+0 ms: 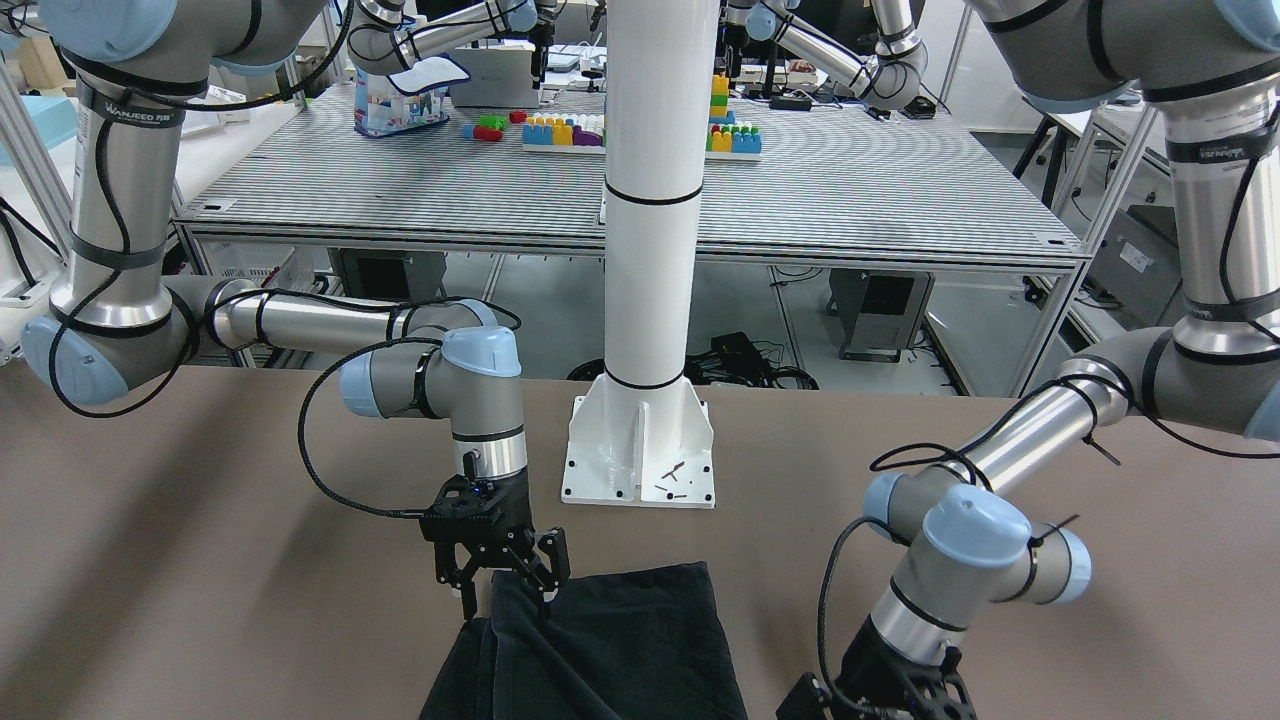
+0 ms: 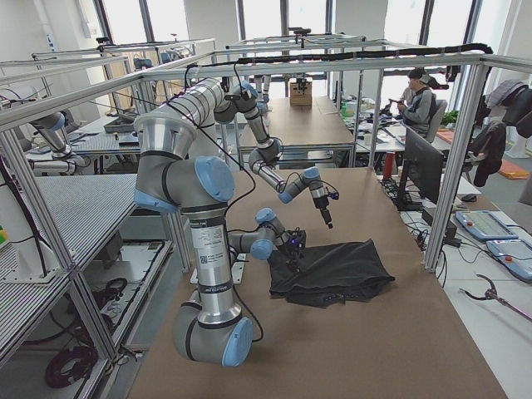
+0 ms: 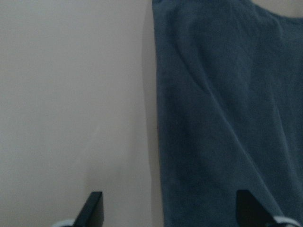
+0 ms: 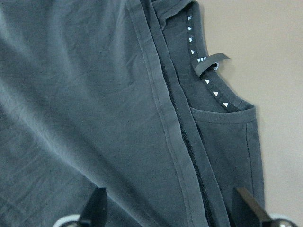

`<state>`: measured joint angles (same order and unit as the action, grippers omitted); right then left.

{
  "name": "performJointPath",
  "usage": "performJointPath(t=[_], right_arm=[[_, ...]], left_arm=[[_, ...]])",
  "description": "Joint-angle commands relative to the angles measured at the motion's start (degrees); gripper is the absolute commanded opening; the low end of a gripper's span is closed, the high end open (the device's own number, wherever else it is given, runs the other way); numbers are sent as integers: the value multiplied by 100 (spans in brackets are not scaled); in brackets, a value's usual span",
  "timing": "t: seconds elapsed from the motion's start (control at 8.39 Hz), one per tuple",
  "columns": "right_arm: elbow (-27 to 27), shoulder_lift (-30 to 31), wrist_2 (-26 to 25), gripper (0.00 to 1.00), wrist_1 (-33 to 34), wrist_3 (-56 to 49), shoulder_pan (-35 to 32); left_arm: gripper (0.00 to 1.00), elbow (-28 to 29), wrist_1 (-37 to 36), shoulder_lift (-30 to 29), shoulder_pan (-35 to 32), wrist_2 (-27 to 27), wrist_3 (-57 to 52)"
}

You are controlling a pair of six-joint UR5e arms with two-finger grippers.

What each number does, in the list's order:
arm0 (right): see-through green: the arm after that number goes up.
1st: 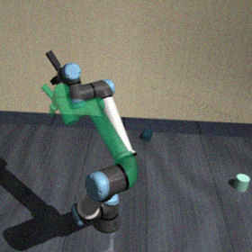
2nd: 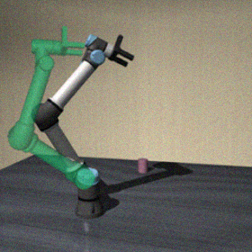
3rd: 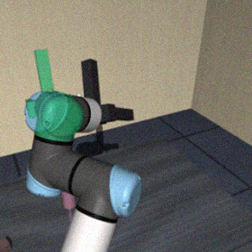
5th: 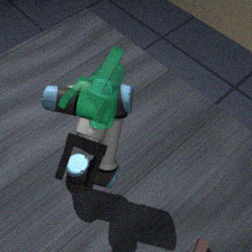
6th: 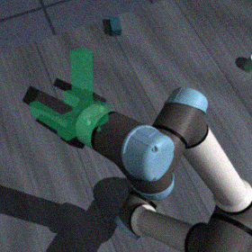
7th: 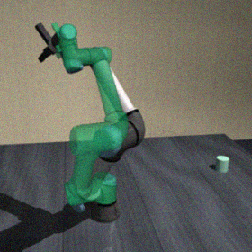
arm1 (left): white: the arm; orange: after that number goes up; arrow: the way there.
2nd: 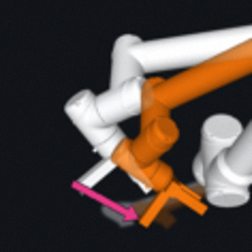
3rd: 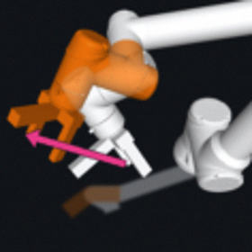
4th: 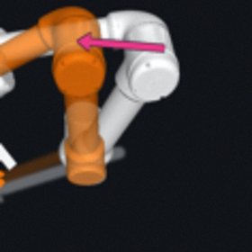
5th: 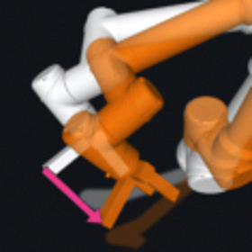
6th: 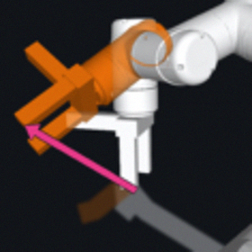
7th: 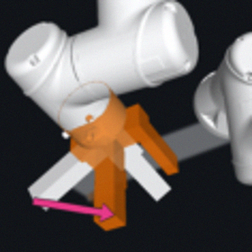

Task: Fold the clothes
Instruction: 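Move the left gripper to the shirt's near end beside the right gripper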

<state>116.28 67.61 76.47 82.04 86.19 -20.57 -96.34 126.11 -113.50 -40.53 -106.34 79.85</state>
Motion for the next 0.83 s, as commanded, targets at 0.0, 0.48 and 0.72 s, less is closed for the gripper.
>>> performJointPath(t=[0.0, 0.48, 0.72], right_arm=[[-9, 7, 0, 93, -13, 12, -70], [-35, 50, -9, 94, -13, -6, -132], [-70, 50, -9, 94, -21, 12, -114]], left_arm=[[100, -1410, -7, 1125, 1367, 1067, 1379], [100, -1476, -43, 1155, 3093, 2695, 2341], [100, -1205, -43, 955, 3367, 3038, 2360]])
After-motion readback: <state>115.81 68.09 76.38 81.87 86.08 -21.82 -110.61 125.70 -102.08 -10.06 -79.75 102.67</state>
